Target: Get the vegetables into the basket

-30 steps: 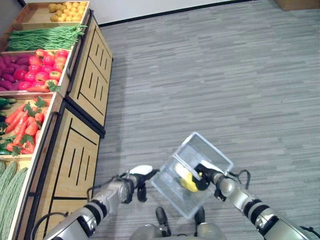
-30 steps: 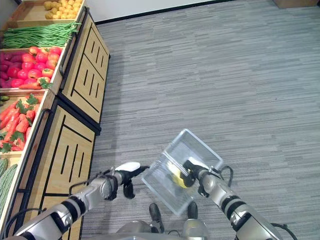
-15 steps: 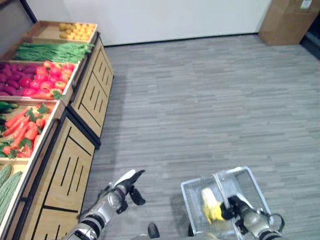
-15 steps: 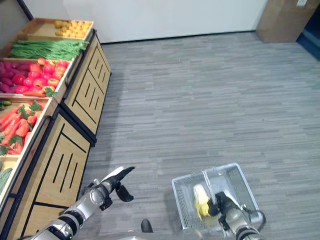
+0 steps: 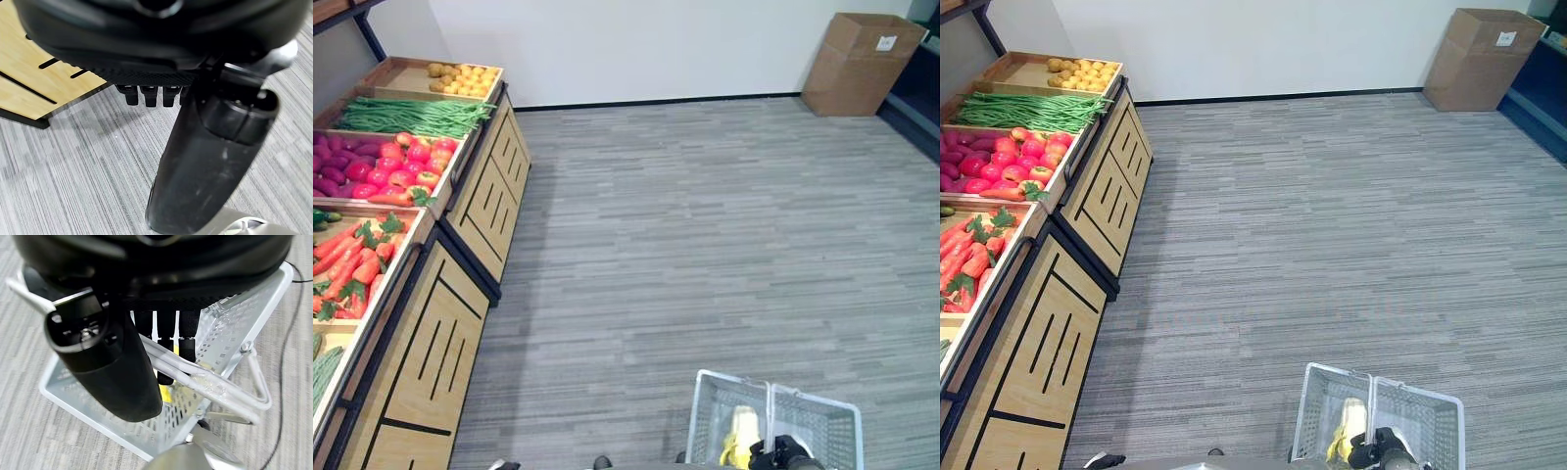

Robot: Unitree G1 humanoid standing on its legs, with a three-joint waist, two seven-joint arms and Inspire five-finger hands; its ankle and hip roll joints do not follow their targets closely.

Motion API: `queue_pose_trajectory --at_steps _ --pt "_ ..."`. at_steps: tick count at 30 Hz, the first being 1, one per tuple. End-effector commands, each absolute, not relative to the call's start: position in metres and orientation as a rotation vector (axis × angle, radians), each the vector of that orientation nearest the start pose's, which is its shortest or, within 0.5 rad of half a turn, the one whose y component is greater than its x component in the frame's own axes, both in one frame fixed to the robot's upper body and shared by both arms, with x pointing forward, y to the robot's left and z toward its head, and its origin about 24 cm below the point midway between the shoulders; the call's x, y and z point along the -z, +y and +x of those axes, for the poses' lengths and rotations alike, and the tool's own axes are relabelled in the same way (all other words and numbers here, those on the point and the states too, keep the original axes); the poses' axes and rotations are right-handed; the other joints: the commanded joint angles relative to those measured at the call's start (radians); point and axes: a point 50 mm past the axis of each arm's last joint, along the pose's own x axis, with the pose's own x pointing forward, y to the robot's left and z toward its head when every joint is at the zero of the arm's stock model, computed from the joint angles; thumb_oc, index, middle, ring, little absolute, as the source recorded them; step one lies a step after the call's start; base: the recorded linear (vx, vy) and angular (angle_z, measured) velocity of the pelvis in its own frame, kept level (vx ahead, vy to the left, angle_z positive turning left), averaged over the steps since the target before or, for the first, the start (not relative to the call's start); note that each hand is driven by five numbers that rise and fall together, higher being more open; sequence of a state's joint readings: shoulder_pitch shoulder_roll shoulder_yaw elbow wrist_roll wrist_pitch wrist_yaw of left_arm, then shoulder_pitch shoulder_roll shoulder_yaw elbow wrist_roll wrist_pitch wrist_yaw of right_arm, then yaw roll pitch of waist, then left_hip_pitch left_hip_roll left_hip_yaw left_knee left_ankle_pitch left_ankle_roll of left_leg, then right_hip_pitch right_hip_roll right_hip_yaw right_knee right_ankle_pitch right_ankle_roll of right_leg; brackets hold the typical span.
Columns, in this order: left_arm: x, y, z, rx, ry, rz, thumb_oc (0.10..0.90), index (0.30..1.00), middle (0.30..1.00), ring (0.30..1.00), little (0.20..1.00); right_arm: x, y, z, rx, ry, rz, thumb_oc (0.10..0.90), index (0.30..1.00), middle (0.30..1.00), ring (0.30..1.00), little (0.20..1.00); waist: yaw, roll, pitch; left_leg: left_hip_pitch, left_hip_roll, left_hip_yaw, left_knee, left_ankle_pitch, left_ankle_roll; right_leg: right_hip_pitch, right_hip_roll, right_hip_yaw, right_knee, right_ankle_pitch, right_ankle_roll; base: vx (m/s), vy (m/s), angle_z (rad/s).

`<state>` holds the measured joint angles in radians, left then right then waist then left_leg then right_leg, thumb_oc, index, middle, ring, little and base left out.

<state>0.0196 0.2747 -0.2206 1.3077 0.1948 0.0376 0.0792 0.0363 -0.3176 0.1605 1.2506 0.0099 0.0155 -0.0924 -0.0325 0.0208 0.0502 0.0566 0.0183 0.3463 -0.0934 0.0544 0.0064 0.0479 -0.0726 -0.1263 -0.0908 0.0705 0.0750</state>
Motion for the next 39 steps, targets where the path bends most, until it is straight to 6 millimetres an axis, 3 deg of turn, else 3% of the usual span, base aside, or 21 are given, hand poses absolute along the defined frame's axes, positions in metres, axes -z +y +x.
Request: queue_pose_trajectory --at_steps 1,13,19,26,30,32,36,37,39 --pt "0.157 0.248 0.103 0.007 1.246 0.587 0.900 1.000 1.000 1.000 1.000 0.158 -0.271 0.061 0.159 1.337 -0.415 0.400 0.300 0.300 0.300 0.300 0.018 0.004 0.018 0.059 -0.021 -0.042 0.006 -0.131 -0.004 -0.016 -0.028 -0.049 0.032 -0.057 0.037 -0.02 0.068 -0.04" --pt "0.153 0.247 0.115 -0.007 1.189 0.569 0.900 1.000 1.000 1.000 1.000 0.156 -0.273 0.070 0.169 1.315 -0.411 0.400 0.300 0.300 0.300 0.300 0.028 -0.007 0.049 0.040 -0.050 -0.049 0.006 -0.145 0.030 -0.046 -0.054 -0.038 0.061 -0.039 0.061 0.00 0.105 0.00" --pt "0.153 0.255 0.107 -0.046 1.219 0.572 0.900 1.000 1.000 1.000 1.000 0.151 -0.276 0.086 0.222 1.246 -0.378 0.400 0.300 0.300 0.300 0.300 0.027 0.004 0.102 0.031 -0.065 -0.046 0.036 -0.174 0.062 -0.125 -0.076 -0.021 0.248 -0.073 0.070 0.02 0.170 -0.12" --pt "0.154 0.258 0.100 -0.063 1.235 0.572 0.900 1.000 1.000 1.000 1.000 0.149 -0.276 0.091 0.254 1.213 -0.355 0.400 0.300 0.300 0.300 0.300 0.032 0.006 0.138 0.024 -0.078 -0.048 0.081 -0.203 0.082 -0.158 -0.099 -0.023 0.331 0.003 0.087 0.08 0.139 -0.02" --pt "0.153 0.259 0.102 -0.076 1.229 0.568 0.900 1.000 1.000 1.000 1.000 0.147 -0.276 0.099 0.258 1.187 -0.347 0.400 0.300 0.300 0.300 0.300 0.026 0.006 0.159 0.030 -0.084 -0.067 0.091 -0.226 0.091 -0.203 -0.099 -0.010 0.439 -0.010 0.088 0.11 0.112 0.10" --pt "0.151 0.260 0.107 -0.084 1.206 0.570 0.900 1.000 1.000 1.000 1.000 0.147 -0.273 0.103 0.248 1.172 -0.345 0.400 0.300 0.300 0.300 0.300 0.030 0.010 0.164 0.022 -0.077 -0.057 0.096 -0.232 0.079 -0.216 -0.083 -0.016 0.340 -0.016 0.086 0.13 0.024 0.10" --pt "0.149 0.262 0.113 -0.101 1.187 0.574 0.900 1.000 1.000 1.000 1.000 0.146 -0.273 0.109 0.235 1.162 -0.363 0.400 0.300 0.300 0.300 0.300 0.048 -0.003 0.167 0.002 -0.061 -0.032 0.113 -0.230 0.065 -0.289 -0.070 0.039 0.130 0.065 0.098 0.13 -0.077 0.12" --pt "0.149 0.261 0.113 -0.103 1.186 0.568 0.900 1.000 1.000 1.000 1.000 0.146 -0.271 0.108 0.230 1.165 -0.361 0.400 0.300 0.300 0.300 0.300 0.046 -0.010 0.171 0.031 -0.063 -0.035 0.108 -0.235 0.057 -0.308 -0.053 0.067 0.085 0.081 0.107 0.21 -0.099 -0.03" --pt "0.149 0.262 0.112 -0.110 1.186 0.566 0.900 1.000 1.000 1.000 1.000 0.147 -0.269 0.106 0.218 1.171 -0.368 0.400 0.300 0.300 0.300 0.300 0.044 -0.018 0.171 0.069 -0.063 -0.037 0.092 -0.236 0.046 -0.313 -0.036 0.044 0.063 0.085 0.115 0.34 -0.183 -0.04"
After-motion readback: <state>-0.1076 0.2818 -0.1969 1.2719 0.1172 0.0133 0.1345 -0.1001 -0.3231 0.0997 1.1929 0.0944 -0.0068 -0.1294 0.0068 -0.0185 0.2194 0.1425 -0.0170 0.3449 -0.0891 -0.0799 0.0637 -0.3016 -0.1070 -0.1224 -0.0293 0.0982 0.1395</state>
